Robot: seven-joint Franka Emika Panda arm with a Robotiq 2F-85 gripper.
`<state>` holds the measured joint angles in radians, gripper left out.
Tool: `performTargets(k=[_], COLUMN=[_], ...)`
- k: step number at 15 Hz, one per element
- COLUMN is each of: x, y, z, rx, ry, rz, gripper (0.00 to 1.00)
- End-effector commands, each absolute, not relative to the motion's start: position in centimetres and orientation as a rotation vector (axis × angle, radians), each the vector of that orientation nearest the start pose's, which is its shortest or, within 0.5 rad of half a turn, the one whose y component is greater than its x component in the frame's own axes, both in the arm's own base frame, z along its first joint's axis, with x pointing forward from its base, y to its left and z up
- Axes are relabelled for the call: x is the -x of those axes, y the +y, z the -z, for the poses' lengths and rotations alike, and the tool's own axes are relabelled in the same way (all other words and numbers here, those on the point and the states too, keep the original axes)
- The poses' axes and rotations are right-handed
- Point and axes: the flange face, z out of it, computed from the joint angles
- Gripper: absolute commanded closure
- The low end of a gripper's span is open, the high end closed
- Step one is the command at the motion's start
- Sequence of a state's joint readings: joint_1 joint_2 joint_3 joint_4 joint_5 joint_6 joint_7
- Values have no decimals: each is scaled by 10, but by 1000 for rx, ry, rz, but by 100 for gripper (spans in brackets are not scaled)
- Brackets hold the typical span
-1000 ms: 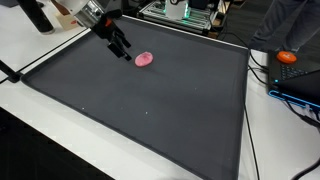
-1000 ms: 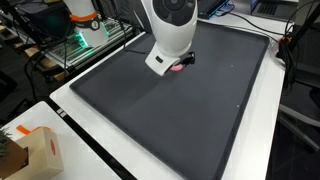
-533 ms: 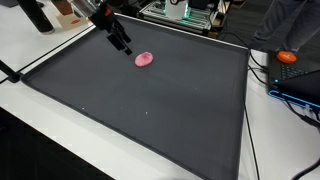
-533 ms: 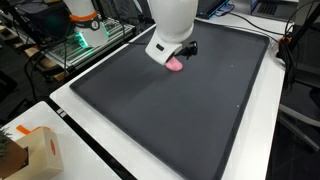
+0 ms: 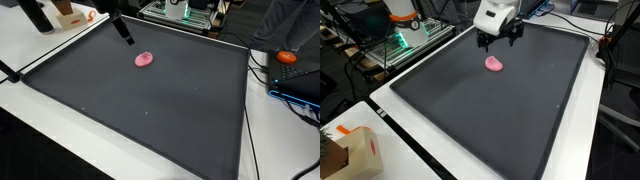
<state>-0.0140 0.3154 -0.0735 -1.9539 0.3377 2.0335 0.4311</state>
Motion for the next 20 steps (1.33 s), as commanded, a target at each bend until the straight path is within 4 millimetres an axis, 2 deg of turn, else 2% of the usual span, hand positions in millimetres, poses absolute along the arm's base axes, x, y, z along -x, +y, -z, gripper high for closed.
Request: performTargets(k=[1, 2, 3, 8, 10, 20], x=[-569, -568, -582, -577, -575, -539], y=[-15, -11, -17, -11, -5, 34], z=[-321, -325, -319, -327, -315, -249], rx=[2834, 2845, 2806, 2829, 2881, 2952], ry=[925, 913, 928, 902, 681, -150], rz=[-290, -266, -320, -285, -332, -451], gripper=[0, 0, 0, 0, 0, 0])
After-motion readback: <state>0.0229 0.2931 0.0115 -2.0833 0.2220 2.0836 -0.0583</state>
